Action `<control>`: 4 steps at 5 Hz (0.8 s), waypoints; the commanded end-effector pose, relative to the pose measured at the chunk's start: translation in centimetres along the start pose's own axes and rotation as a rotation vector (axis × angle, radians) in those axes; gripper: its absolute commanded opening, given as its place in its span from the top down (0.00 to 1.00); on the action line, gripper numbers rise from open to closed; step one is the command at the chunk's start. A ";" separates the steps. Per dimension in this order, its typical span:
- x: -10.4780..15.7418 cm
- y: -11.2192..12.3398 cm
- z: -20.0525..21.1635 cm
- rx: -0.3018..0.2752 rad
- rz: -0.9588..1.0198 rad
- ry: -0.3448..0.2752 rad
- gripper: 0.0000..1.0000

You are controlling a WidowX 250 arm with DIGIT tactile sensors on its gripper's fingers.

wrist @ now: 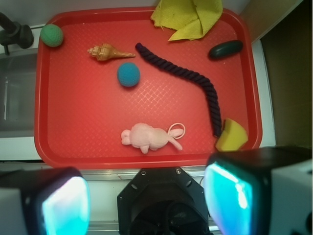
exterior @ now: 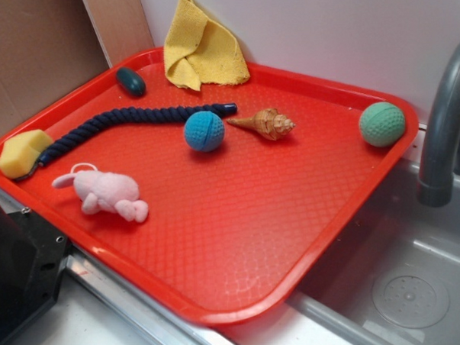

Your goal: Grab the blue ball.

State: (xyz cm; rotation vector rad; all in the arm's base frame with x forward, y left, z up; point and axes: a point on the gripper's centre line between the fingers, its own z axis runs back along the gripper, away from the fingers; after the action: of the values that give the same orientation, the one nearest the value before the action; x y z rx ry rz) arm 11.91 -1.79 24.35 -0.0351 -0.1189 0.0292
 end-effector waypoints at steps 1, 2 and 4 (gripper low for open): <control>0.0 0.0 0.0 0.000 0.000 0.000 0.00; 1.1 0.2 -2.8 0.020 -0.031 0.054 0.00; 6.9 -0.4 -7.9 0.074 -0.085 -0.082 0.00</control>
State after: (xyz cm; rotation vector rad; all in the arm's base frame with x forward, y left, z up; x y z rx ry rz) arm 19.47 -2.12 16.30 0.0474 -0.1684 -0.0481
